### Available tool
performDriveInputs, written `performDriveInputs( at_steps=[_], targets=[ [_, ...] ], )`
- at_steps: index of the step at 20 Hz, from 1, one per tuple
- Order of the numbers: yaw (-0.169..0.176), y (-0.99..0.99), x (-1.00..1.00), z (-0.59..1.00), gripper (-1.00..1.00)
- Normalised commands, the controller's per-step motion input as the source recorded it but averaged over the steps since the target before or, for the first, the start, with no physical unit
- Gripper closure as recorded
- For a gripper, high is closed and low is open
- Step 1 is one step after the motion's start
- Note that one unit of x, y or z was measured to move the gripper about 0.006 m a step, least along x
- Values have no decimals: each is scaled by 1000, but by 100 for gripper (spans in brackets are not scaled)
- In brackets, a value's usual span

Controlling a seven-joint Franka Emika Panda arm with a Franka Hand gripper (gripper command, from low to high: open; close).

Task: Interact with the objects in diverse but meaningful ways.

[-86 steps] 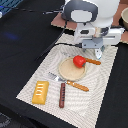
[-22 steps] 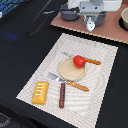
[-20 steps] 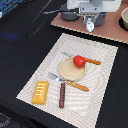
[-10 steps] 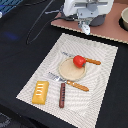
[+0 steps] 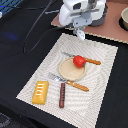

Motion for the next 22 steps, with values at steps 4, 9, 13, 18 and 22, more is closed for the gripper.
performDriveInputs(
  at_steps=[4,9,13,18,22],
  targets=[
    [44,-331,-471,-359,100],
    [39,-67,-163,-247,100],
    [80,382,-3,0,100],
    [72,111,0,-139,100],
    [61,0,0,-306,100]
  ],
)
